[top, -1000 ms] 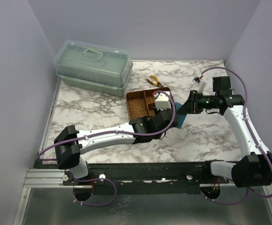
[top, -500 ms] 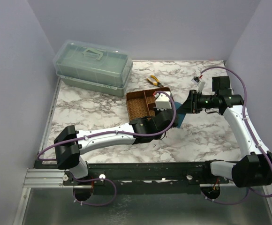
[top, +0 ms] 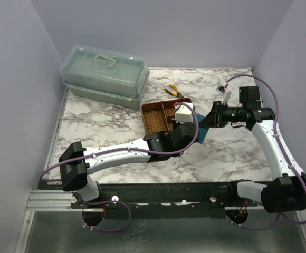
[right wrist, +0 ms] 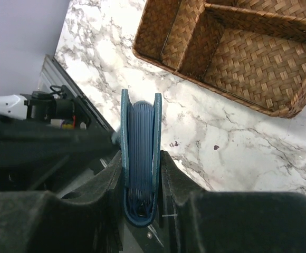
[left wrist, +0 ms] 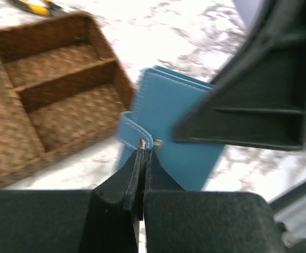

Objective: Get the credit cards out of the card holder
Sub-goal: Open the card holder.

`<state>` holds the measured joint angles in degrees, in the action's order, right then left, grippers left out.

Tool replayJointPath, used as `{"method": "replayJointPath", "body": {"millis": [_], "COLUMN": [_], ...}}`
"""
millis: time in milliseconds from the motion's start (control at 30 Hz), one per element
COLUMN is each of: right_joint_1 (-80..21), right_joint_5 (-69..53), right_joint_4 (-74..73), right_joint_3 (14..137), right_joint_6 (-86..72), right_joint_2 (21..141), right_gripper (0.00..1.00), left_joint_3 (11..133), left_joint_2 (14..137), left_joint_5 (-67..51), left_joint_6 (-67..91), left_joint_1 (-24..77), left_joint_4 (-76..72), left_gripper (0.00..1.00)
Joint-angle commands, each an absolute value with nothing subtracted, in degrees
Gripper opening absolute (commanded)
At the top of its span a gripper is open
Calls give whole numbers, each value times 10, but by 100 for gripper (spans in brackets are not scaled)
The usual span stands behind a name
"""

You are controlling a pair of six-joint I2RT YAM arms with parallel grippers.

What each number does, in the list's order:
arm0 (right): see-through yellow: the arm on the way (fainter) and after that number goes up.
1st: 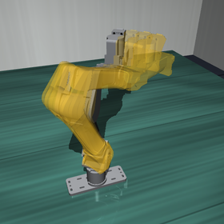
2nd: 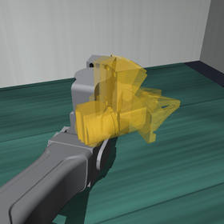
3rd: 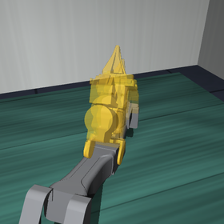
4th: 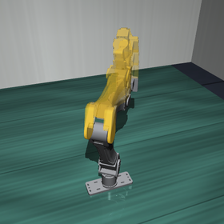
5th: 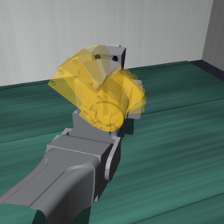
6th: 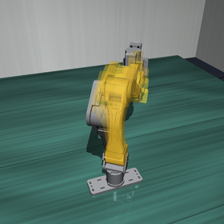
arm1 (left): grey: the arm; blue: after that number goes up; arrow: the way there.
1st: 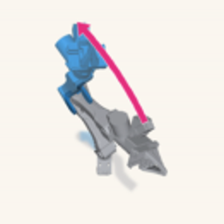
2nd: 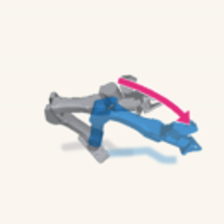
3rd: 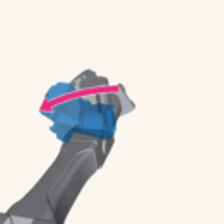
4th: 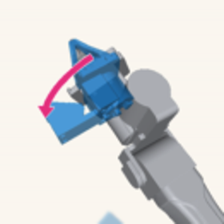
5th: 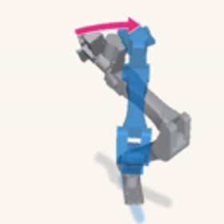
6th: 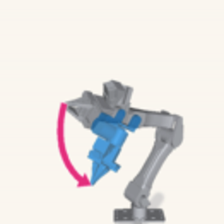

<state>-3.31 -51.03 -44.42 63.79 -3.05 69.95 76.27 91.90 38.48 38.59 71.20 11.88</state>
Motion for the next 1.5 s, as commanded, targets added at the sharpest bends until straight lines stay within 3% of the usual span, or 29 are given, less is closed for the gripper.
{"method": "replayJointPath", "body": {"millis": [0,333,367,533,700,833,933,1100,1333,1467], "right_joint_1": [-32,-32,-32,-32,-32,-32,-32,-32,-32,-32], "right_joint_5": [-516,-541,-551,-625,-688,-776,-825,-852,-860,-861], "right_joint_4": [-448,-445,-447,-464,-486,-540,-634,-795,-815,-815], "right_joint_3": [636,636,635,629,622,627,641,671,658,642], "right_joint_6": [-28,-6,17,100,172,274,425,676,728,738], "right_joint_2": [679,667,663,644,645,662,685,714,702,692], "right_gripper": [0,0,0,0,0,0,0,0,0,0], "left_joint_3": [737,672,654,507,326,294,310,346,375,377], "left_joint_2": [888,820,796,647,467,421,443,505,583,607], "left_joint_5": [470,413,386,230,75,-11,-37,-46,-92,-79], "left_joint_6": [357,406,418,482,476,455,465,473,479,503], "left_joint_1": [696,674,664,599,576,576,577,577,577,577], "left_joint_4": [167,151,142,51,-161,-191,-191,-195,-234,-268], "left_gripper": [0,0,5,61,87,91,98,99,99,93]}}
